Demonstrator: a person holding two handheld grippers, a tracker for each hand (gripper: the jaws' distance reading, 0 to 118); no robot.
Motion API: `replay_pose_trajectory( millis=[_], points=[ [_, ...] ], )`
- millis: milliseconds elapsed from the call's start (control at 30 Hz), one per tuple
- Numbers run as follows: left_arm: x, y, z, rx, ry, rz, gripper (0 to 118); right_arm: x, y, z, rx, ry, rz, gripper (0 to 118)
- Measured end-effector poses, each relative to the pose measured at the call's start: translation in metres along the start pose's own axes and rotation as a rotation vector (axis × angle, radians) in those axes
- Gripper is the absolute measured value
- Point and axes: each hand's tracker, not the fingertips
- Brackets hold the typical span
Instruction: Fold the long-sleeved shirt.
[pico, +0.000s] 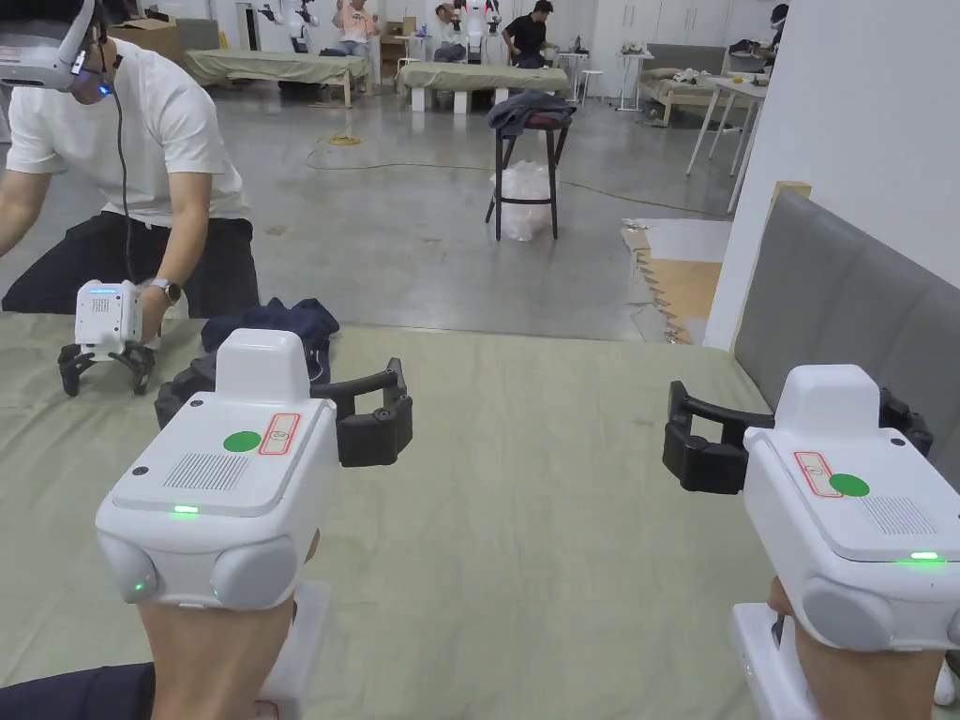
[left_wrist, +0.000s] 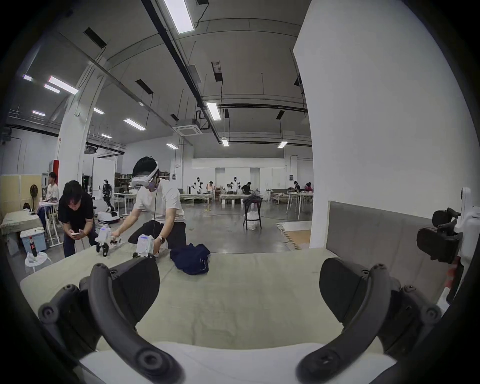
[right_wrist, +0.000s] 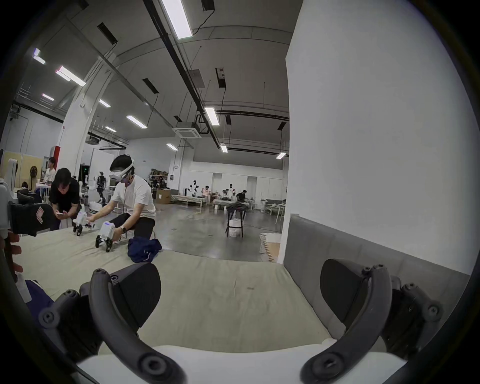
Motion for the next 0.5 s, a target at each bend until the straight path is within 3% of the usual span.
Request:
replay_pose_trajectory(
  millis=[500],
  points=[
    [-0.0047,-0.0028,-0.0013,0.003,0.014,0.032,111,-0.0012,-0.0083,0.0014,0.013,-0.037,0.002,118]
  ],
)
